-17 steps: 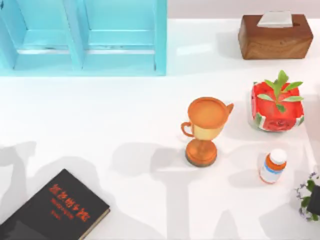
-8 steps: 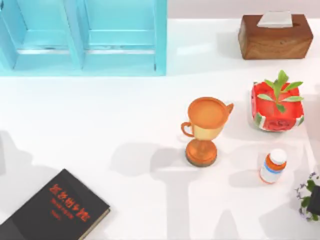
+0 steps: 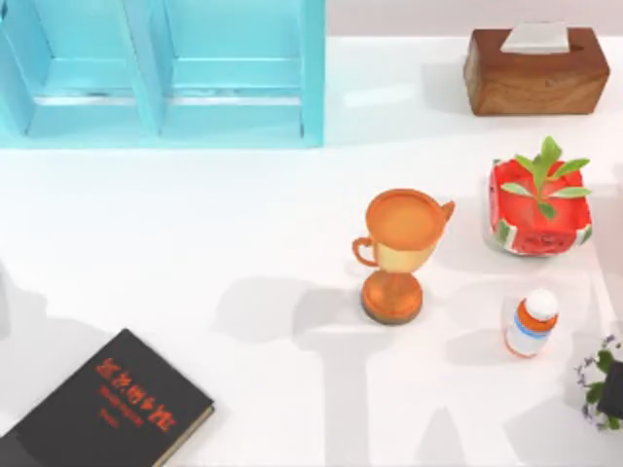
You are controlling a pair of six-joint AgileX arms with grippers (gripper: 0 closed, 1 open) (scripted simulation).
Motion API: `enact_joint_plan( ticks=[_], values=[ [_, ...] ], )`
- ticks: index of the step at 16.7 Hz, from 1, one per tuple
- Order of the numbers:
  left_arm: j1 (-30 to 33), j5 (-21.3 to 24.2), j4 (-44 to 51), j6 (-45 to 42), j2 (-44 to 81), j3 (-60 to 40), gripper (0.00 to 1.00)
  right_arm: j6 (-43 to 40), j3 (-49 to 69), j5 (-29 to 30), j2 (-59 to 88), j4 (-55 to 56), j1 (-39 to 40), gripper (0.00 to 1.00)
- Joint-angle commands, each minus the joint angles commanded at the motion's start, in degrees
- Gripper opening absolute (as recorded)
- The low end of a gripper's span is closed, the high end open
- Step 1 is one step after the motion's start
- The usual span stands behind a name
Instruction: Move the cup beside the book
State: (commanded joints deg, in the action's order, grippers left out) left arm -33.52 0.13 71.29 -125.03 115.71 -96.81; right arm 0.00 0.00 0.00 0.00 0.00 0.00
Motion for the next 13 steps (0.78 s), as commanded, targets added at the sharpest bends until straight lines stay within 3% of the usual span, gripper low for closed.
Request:
enact_joint_plan(
  ticks=[6, 11, 13],
  values=[
    [-0.23, 0.02, -15.23, -0.31, 3.18, 11.45, 1.0, 0.0, 0.0, 0.0, 0.0, 0.0, 0.0, 1.0],
    [-0.28, 0.02, -16.73, -0.37, 3.59, 12.86, 1.0, 0.0, 0.0, 0.0, 0.0, 0.0, 0.0, 1.0],
    [-0.28, 0.02, -16.73, -0.37, 3.59, 12.86, 0.85, 0.0, 0.0, 0.0, 0.0, 0.0, 0.0, 1.0]
  ],
)
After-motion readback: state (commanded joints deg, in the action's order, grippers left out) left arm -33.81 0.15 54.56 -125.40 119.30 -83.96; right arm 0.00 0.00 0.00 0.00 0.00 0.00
